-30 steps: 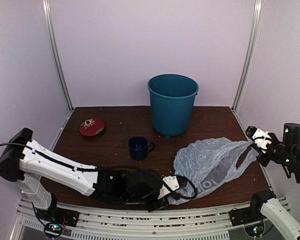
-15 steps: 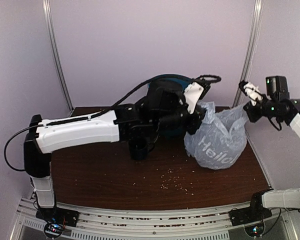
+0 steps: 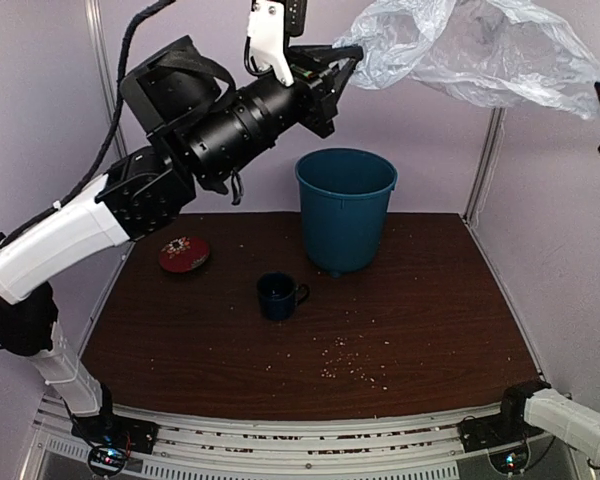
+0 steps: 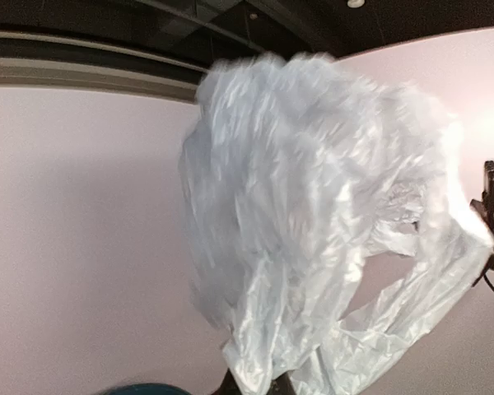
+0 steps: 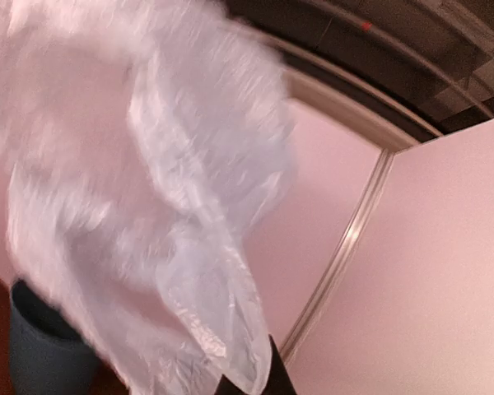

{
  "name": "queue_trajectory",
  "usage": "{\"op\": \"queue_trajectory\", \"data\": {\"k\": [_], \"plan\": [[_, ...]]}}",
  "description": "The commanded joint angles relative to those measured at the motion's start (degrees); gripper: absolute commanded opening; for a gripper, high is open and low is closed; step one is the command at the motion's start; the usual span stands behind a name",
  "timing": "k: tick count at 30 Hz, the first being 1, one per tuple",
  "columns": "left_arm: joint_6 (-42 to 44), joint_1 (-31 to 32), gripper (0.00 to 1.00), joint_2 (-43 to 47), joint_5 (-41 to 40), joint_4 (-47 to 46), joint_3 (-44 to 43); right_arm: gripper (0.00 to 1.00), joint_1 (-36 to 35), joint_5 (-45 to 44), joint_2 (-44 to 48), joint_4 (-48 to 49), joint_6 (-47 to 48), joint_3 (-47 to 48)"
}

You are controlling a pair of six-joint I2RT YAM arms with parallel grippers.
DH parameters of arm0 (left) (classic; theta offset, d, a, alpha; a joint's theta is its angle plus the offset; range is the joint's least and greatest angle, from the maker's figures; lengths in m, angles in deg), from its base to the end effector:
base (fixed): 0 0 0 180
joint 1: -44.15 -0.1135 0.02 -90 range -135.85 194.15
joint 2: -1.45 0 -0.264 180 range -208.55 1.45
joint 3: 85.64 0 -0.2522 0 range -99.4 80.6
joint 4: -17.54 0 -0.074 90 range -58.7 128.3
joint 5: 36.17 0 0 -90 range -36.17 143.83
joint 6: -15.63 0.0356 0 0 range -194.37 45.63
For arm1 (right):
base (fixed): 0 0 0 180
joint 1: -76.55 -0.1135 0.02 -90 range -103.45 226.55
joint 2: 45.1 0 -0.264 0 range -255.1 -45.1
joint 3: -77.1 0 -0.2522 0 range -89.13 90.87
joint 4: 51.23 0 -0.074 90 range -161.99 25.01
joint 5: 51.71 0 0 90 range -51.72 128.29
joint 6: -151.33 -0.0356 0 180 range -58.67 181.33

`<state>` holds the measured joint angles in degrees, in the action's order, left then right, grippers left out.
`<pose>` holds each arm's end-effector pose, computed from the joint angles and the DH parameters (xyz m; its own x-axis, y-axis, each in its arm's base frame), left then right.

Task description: Put the trash bags into the trash bin

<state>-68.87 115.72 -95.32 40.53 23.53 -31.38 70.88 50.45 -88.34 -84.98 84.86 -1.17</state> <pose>0.1253 -0.3501 0.5402 0.2049 -0.3199 -0.9250 0.8405 0.5418 -0.0012 0.0573 0.0132 0.5549 0.4964 -0.3429 -0.7975 -0.0968 0.8911 -0.4434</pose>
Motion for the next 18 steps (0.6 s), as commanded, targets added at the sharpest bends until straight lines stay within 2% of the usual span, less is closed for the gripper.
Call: {"op": "queue_trajectory", "data": {"k": [1, 3, 5, 8, 12, 16, 18], "plan": [[-9.17, -0.28, 0.0, -13.15, 1.51, 26.94, 22.59, 0.0, -0.22, -4.76, -1.45, -28.03, 30.09, -33.73], [-8.88, 6.5, 0.0, -6.89, 0.17, 15.97, 41.27, 0.0, -0.13, -13.04, 2.17, -34.78, 36.86, -42.02], [-9.67, 11.88, 0.0, 0.14, -3.56, 8.94, 48.29, 0.0, -0.13, -11.08, 9.66, -36.81, 39.51, -41.96], [-12.71, 11.87, 0.0, 2.76, -5.23, 11.4, 44.85, 0.0, -0.22, -0.22, 16.15, -37.26, 38.51, -35.83], [-12.39, 11.36, 0.0, 3.81, -7.16, 7.99, 43.26, 0.0, -0.13, 5.61, 10.45, -37.88, 32.38, -30.1], [-16.93, 9.44, 0.0, 3.03, -5.47, 5.13, 41.67, 0.0, -0.22, 8.78, 4.43, -34.49, 22.68, -29.45], [-18.63, 9.12, 0.17, 2.51, -4.9, 5.81, 40.82, 0.0, -0.22, 9.96, 3.04, -30.79, 17.32, -30.79]]}}
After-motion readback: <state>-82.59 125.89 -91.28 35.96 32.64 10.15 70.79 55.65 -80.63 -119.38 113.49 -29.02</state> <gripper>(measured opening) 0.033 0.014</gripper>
